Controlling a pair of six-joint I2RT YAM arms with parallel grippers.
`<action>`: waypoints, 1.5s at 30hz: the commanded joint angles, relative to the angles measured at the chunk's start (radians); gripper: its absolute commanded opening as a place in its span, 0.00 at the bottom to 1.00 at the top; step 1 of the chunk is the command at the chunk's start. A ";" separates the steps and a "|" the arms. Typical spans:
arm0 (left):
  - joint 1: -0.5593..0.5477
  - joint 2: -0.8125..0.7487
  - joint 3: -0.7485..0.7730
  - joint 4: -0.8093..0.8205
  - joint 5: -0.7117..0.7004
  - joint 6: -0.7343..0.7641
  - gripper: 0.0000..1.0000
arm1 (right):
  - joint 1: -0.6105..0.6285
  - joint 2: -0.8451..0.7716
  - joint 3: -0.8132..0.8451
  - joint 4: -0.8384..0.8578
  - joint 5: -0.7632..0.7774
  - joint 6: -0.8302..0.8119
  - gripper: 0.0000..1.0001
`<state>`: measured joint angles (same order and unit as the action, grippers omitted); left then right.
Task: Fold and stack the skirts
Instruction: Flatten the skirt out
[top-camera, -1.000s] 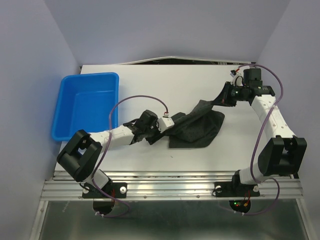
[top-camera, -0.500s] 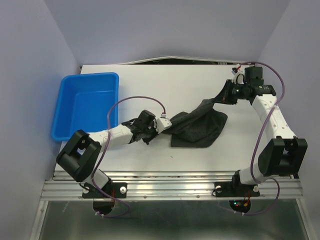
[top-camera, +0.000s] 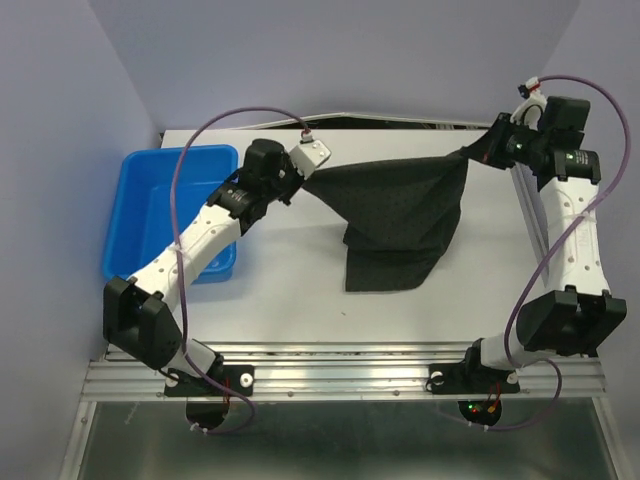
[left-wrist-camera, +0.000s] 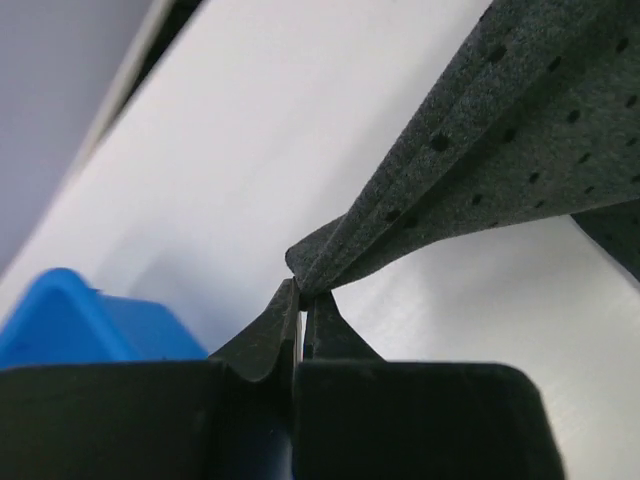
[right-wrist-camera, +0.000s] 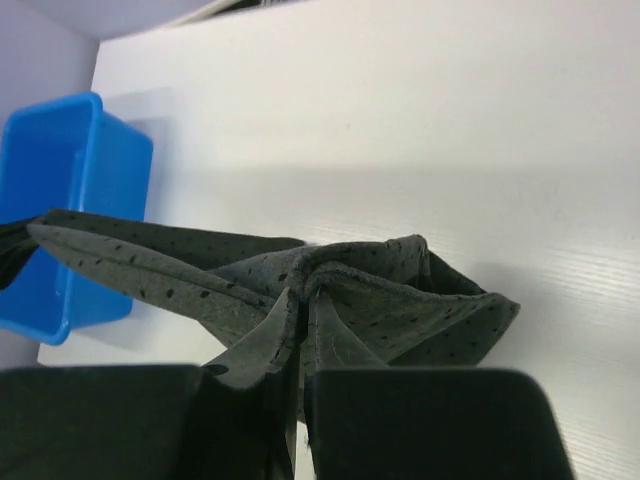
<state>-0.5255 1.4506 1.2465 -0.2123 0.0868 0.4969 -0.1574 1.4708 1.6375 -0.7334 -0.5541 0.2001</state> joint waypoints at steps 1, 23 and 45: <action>0.013 -0.058 0.171 -0.041 -0.165 0.123 0.00 | -0.085 -0.015 0.163 0.057 0.057 0.002 0.01; 0.007 -0.533 0.252 -0.185 -0.015 0.097 0.00 | -0.126 -0.518 0.052 0.068 0.281 -0.034 0.01; 0.054 -0.193 0.033 0.028 -0.118 0.012 0.00 | -0.126 -0.203 -0.338 0.258 0.189 0.205 0.01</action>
<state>-0.5323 1.1126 1.3190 -0.3656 0.1703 0.5098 -0.2413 1.1439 1.3441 -0.7017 -0.5121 0.3763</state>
